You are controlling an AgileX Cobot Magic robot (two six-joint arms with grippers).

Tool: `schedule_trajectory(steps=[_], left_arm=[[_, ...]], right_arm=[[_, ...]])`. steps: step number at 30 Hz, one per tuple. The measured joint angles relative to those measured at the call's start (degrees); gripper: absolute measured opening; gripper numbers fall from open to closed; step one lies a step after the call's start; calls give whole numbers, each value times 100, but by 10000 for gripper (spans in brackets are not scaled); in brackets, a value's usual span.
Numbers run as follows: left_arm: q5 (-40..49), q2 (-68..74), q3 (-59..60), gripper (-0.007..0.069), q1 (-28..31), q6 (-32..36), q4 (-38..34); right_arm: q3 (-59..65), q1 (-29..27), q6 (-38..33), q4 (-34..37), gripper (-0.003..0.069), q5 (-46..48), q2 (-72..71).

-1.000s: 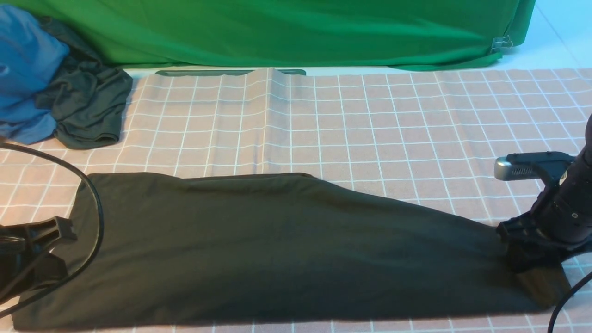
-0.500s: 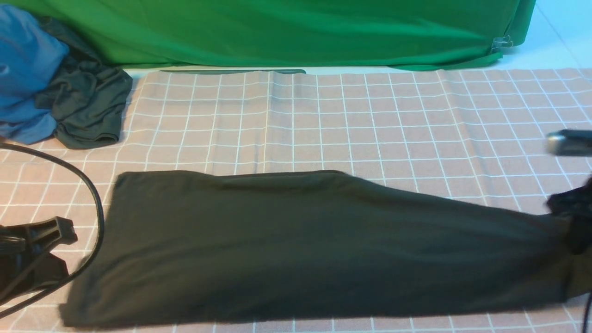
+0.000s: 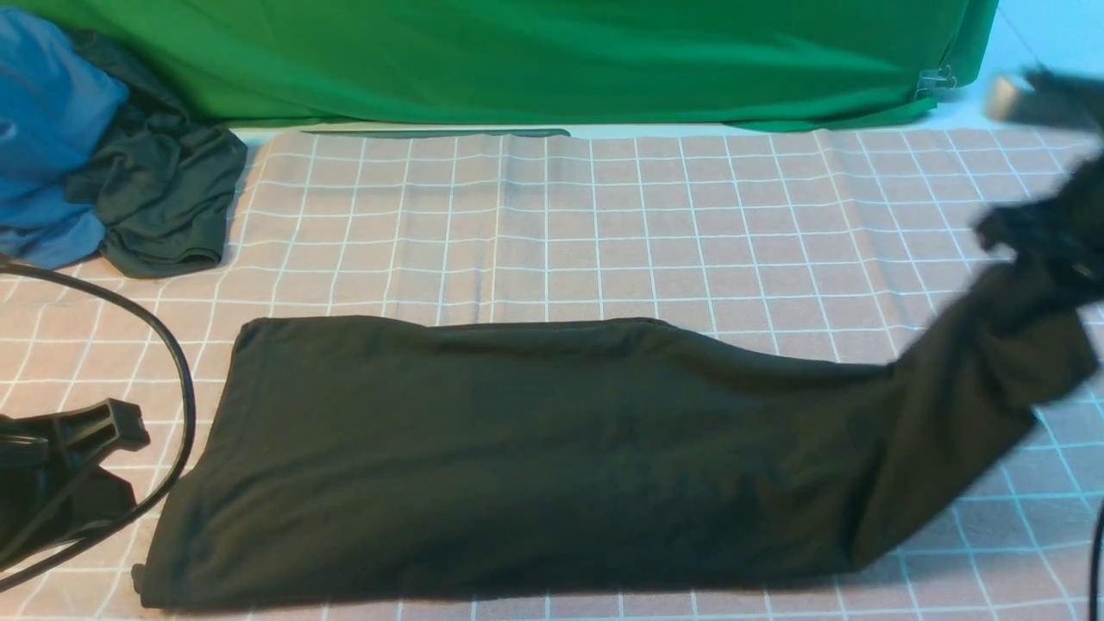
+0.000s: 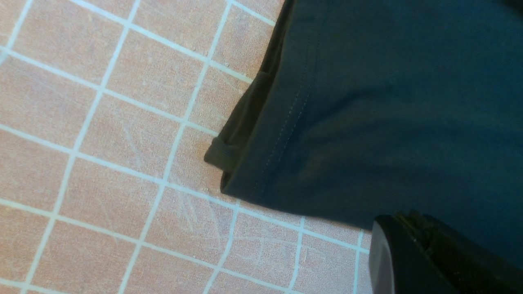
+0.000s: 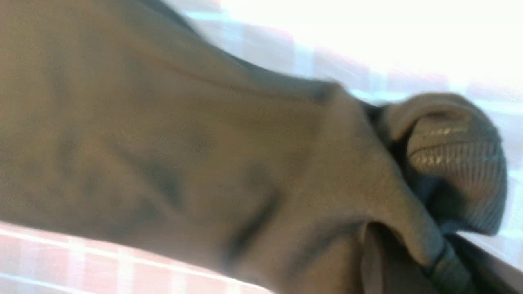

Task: Fold a long-sleeved shirt over a pink coffee tablecloth.
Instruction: 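Fold the right end of the dark garment over onto its left end with the right gripper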

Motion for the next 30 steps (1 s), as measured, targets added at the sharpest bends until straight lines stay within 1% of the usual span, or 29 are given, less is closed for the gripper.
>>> schedule_trajectory(steps=[1, 3, 6, 11, 13, 14, 16, 21, 26, 30], left_arm=[[0, 0, 0, 13, 0, 0, 0], [0, 0, 0, 13, 0, 0, -5], [-10, 0, 0, 13, 0, 1, -44], [-27, 0, 0, 13, 0, 45, -91], [-78, 0, 0, 13, 0, 50, -95], [-88, 0, 0, 13, 0, 50, -95], [-147, -1, 0, 13, 0, 57, -95], [-211, -6, 0, 13, 0, 57, -98], [-249, -6, 0, 13, 0, 57, -155], [-276, -6, 0, 13, 0, 57, -155]], right_arm=[[-188, 248, 59, 197, 123, 14, 0], [-421, 576, 116, 498, 123, 0, 0], [-783, 1165, 169, 964, 123, -228, 0], [-1190, 1886, 418, 1283, 123, -665, 90], [-1252, 2113, 470, 1447, 123, -829, 183], [-1258, 2136, 476, 1497, 123, -846, 210], [-1286, 2472, 475, 1778, 123, -1169, 431], [-1286, 2905, 393, 2291, 123, -1725, 763], [-1291, 3339, 122, 3067, 123, -2439, 1163], [-1324, 3592, -172, 3552, 123, -2729, 1506]])
